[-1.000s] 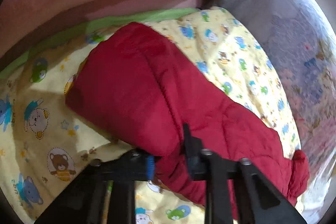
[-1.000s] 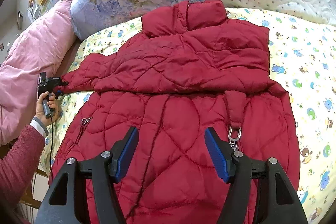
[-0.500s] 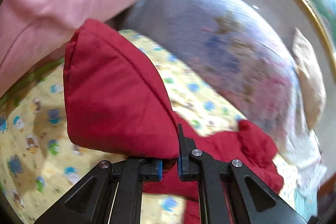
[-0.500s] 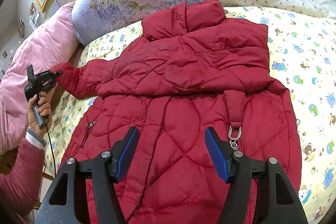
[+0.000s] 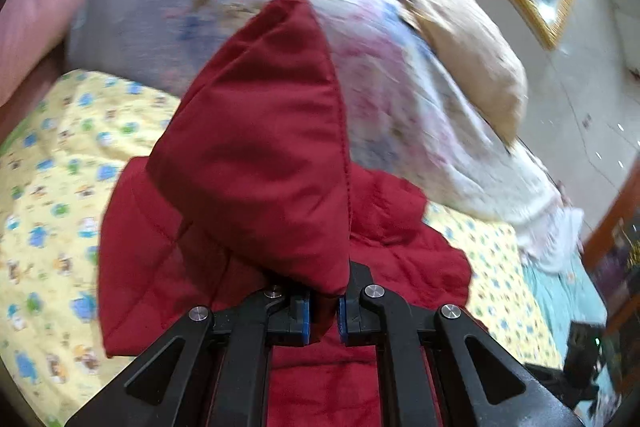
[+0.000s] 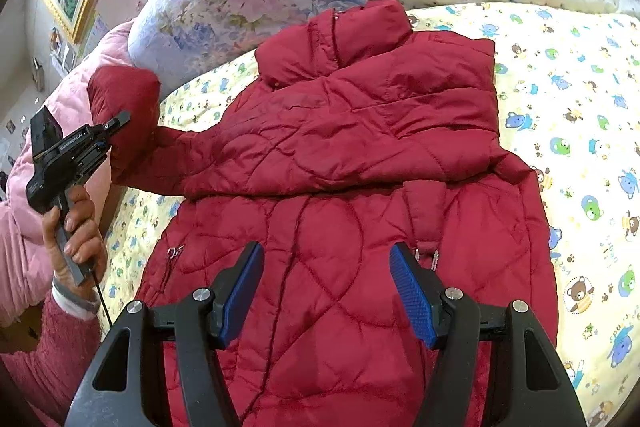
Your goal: Fold large clothes
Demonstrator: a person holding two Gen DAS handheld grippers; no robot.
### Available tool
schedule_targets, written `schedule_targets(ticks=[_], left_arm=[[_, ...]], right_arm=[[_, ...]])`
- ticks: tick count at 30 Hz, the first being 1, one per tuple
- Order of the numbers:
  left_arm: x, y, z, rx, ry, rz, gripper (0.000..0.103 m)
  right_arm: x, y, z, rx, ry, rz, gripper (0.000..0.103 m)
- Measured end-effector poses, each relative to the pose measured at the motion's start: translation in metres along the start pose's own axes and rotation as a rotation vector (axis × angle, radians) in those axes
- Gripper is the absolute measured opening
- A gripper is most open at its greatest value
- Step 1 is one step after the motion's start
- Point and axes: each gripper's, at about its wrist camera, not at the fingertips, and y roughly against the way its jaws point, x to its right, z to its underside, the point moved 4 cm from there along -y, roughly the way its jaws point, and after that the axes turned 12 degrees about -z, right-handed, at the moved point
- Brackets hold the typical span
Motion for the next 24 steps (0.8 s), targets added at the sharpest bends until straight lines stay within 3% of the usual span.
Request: schedule_targets(ticks=[11, 19, 24], left_arm=[[0.081, -0.066, 0.006, -0.072, -0.133, 0.086, 0.007], [0.149, -0.14, 0.023, -0.165, -0.259, 0.073, 0.007], [0.17, -0.184, 0.038, -0.224, -0.317, 0.042, 0.008]], right_arm=[[0.034, 0.01, -0.027, 0.074, -0.086, -0.017, 0.068], [0.06, 0.023, -0.037, 0.139, -0.165, -0.044, 0.069], [0.073, 0.025, -0.042, 0.171, -0.205, -0.065, 0.069]])
